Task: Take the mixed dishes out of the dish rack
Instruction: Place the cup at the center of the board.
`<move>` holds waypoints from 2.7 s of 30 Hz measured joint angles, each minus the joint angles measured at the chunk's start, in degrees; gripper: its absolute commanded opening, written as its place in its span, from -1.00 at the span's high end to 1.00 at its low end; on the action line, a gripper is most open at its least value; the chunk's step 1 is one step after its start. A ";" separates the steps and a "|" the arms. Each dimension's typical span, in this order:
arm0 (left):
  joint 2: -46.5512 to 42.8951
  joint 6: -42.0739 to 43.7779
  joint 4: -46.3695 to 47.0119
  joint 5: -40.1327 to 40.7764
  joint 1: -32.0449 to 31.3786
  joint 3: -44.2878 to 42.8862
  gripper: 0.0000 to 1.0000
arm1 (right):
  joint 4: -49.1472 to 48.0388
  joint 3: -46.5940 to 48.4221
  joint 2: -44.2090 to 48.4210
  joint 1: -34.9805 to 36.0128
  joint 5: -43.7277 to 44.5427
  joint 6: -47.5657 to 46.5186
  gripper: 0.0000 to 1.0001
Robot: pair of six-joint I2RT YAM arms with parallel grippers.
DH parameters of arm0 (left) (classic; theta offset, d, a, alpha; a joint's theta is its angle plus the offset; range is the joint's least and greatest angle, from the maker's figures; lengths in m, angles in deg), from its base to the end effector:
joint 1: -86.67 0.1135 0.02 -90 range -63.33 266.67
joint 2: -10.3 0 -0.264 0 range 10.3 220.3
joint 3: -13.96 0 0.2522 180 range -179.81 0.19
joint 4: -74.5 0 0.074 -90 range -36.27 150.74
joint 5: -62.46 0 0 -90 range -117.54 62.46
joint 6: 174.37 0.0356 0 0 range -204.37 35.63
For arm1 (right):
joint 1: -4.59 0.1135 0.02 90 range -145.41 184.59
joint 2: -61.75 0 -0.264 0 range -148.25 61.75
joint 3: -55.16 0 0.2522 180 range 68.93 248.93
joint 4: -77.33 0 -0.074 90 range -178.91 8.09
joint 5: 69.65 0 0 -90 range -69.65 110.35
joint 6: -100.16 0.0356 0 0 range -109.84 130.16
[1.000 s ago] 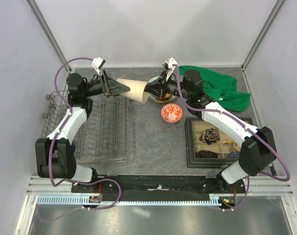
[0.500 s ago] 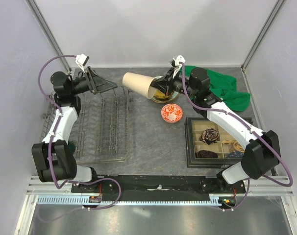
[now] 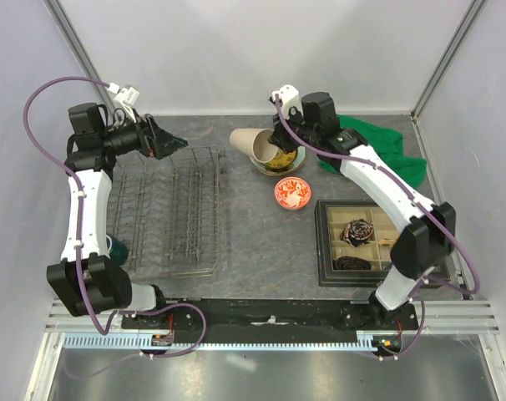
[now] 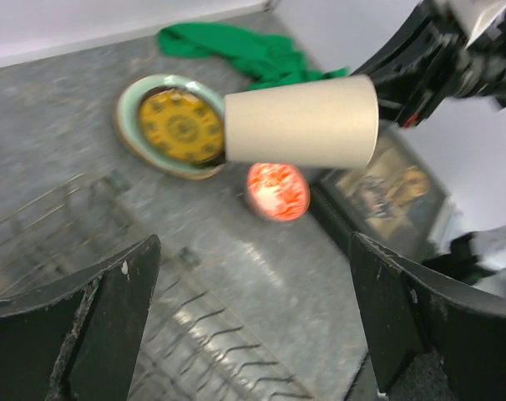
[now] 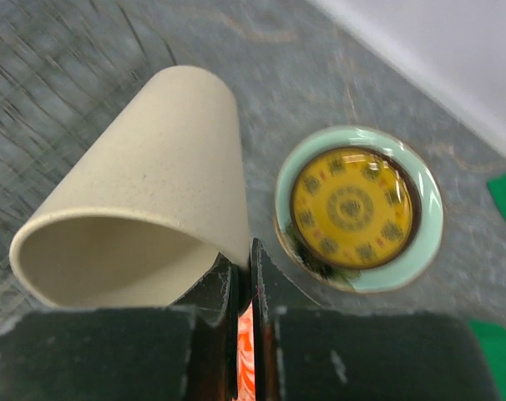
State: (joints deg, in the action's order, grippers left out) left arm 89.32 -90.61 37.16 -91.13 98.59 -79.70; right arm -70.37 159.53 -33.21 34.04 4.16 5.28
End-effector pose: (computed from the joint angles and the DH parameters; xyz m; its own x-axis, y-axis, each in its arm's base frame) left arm 0.2968 0.0301 0.4017 -0.4532 -0.1451 -0.8795 0.6713 0.5936 -0.4439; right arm 0.3359 0.2010 0.3757 -0.2783 -0.2509 -0.9271 -0.7221 0.6911 0.0297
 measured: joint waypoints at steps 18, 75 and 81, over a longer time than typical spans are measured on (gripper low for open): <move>0.61 29.55 -22.23 18.29 -0.04 -0.20 -0.97 | 37.29 29.75 -25.70 4.28 13.49 -11.93 1.00; 4.83 38.29 -25.64 22.60 -0.04 0.37 -0.90 | 50.88 38.86 -36.11 8.22 14.16 -19.12 0.09; 4.83 38.49 -25.68 22.62 -0.04 0.59 -0.92 | 49.88 38.86 -36.11 8.22 14.29 -18.86 -0.02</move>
State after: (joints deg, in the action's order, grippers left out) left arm 94.16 -52.12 11.48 -68.51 98.55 -79.11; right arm -20.49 198.40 -69.31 42.26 18.46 -13.59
